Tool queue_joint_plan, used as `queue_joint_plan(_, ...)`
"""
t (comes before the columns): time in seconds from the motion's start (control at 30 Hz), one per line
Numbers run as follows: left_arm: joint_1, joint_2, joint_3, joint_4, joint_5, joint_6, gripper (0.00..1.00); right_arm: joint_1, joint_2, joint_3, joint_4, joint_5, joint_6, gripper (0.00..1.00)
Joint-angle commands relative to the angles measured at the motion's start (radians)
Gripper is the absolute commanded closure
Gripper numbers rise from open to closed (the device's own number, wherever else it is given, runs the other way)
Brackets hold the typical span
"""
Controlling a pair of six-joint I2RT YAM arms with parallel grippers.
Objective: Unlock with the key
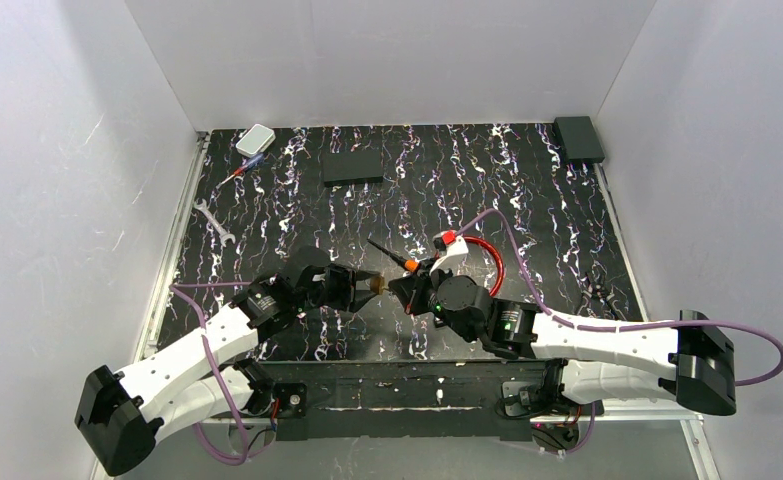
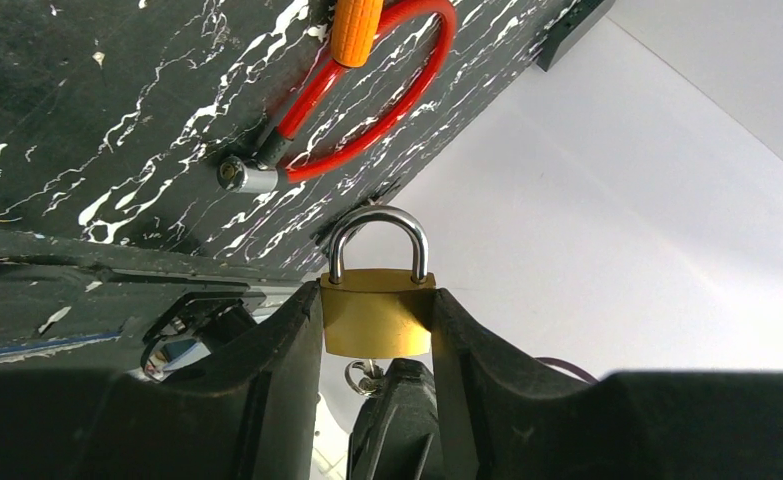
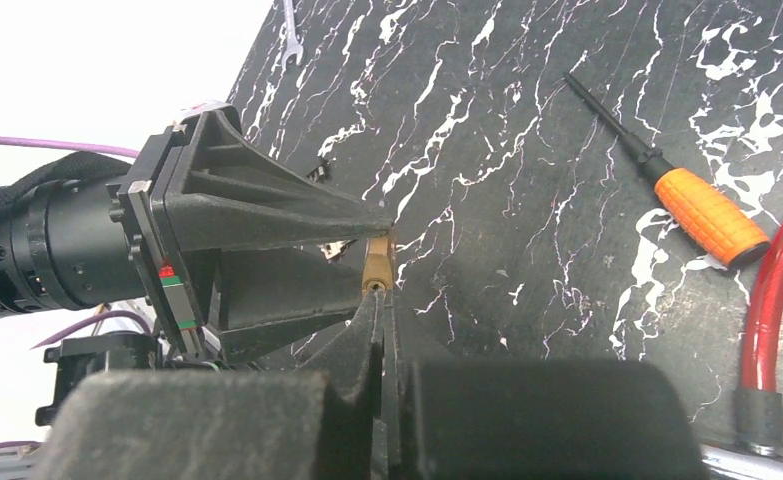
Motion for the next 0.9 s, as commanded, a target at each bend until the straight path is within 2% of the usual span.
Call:
queue_joint_plan(0.0,0.006,-0.014,-0.009,0.040,0.004,-0.031,1.00,0.006,-0.016,0.041,0.036,0.032,-0.035,0.99)
queue_joint_plan(0.87,0.006,0.011,0.001,0.049,0.002,-0.024,1.00,0.008,-0.020,0.040,0.075,0.035,-0.057,0.99)
